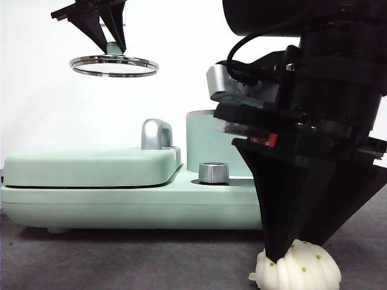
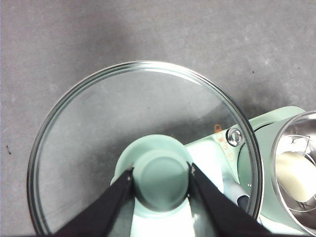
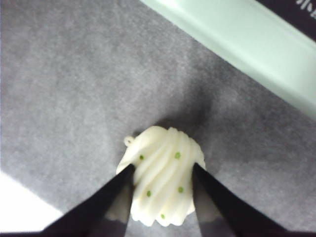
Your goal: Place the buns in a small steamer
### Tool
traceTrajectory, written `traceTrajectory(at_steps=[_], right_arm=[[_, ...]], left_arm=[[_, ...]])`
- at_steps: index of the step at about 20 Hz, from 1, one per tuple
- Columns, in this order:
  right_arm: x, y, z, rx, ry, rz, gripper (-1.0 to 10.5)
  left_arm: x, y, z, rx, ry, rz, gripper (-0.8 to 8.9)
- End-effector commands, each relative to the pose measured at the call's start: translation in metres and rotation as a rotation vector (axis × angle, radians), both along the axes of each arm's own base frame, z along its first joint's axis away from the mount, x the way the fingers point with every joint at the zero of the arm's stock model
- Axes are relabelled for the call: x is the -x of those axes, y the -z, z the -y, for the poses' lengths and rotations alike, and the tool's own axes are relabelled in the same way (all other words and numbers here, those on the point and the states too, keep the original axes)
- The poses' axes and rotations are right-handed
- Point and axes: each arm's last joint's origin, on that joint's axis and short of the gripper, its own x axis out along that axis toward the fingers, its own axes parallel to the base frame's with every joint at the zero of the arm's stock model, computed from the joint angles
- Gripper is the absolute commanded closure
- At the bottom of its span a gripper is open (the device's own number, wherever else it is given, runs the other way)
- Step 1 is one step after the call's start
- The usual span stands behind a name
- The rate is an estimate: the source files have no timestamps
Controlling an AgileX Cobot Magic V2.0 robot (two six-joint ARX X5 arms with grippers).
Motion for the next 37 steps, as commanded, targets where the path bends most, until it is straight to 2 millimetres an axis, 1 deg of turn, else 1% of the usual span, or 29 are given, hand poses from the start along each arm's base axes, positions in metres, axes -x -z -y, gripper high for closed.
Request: traceTrajectory(at_steps=[1,2,4,6,10,11,13,15,17,19,21,23,26,28,30,31,32,34,35,37], right_arm=[[0.001,0.001,-0.003,0.005,0.007,-0.003,8.3],[0.0,0.001,-0.003,-0.001,0.007,0.0,8.4],[-0.002,-0.007,-0.006,-0.012,0.007,-0.002,8.4],[-0.007,-0.027,-0.008,-0.01,-0.002,-0.026,8.4],[-0.021,-0.096,-0.01,-0.014,-0.036,0.012,8.4],[-0.027,-0.117,-0.008,-0.029,-0.038,0.047,8.4],[-0.042,-0.151,-0.002,-0.084,-0.022,0.123,8.4],[-0.061,-0.175,0.005,-0.107,-0.005,0.196,8.4],[-0.085,-0.188,0.011,-0.092,0.027,0.242,8.4],[-0.11,-0.191,0.014,-0.078,0.056,0.252,8.4],[-0.138,-0.183,0.014,-0.05,0.077,0.231,8.4],[-0.16,-0.166,0.014,-0.019,0.1,0.198,8.4],[-0.182,-0.138,0.014,0.031,0.101,0.139,8.4],[-0.19,-0.124,0.012,0.053,0.104,0.107,8.4],[-0.195,-0.117,0.01,0.057,0.099,0.103,8.3],[-0.197,-0.115,0.009,0.054,0.098,0.108,8.1],[-0.198,-0.115,0.009,0.051,0.1,0.112,7.6],[-0.199,-0.115,0.008,0.049,0.1,0.115,6.3],[-0.199,-0.115,0.009,0.05,0.101,0.116,5.9],[-0.199,-0.116,0.01,0.049,0.101,0.121,5.6]], left_arm=[[0.006,-0.014,0.001,0.021,0.007,0.061,8.04],[0.006,-0.014,0.002,0.021,0.009,0.061,8.04],[0.006,-0.014,0.002,0.022,0.009,0.061,8.04],[0.006,-0.014,0.002,0.022,0.009,0.061,8.04],[0.006,-0.014,0.002,0.021,0.009,0.062,8.04],[0.006,-0.014,0.002,0.021,0.009,0.062,8.04],[0.006,-0.014,0.002,0.021,0.009,0.062,8.04],[0.006,-0.014,0.002,0.021,0.009,0.062,8.04],[0.006,-0.014,0.002,0.022,0.01,0.061,8.04],[0.006,-0.014,0.003,0.023,0.009,0.059,8.04],[0.007,-0.014,0.005,0.023,0.014,0.059,8.04],[0.007,-0.014,0.005,0.023,0.015,0.059,8.04],[0.007,-0.014,0.005,0.023,0.015,0.059,8.04],[0.007,-0.014,0.005,0.023,0.015,0.059,8.04],[0.007,-0.014,0.005,0.023,0.015,0.06,8.04],[0.007,-0.014,0.005,0.023,0.015,0.06,8.04],[0.007,-0.014,0.005,0.023,0.015,0.06,8.04],[0.007,-0.014,0.005,0.023,0.015,0.06,8.04],[0.007,-0.014,0.005,0.023,0.015,0.06,8.04],[0.007,-0.014,0.005,0.023,0.015,0.06,8.04]])
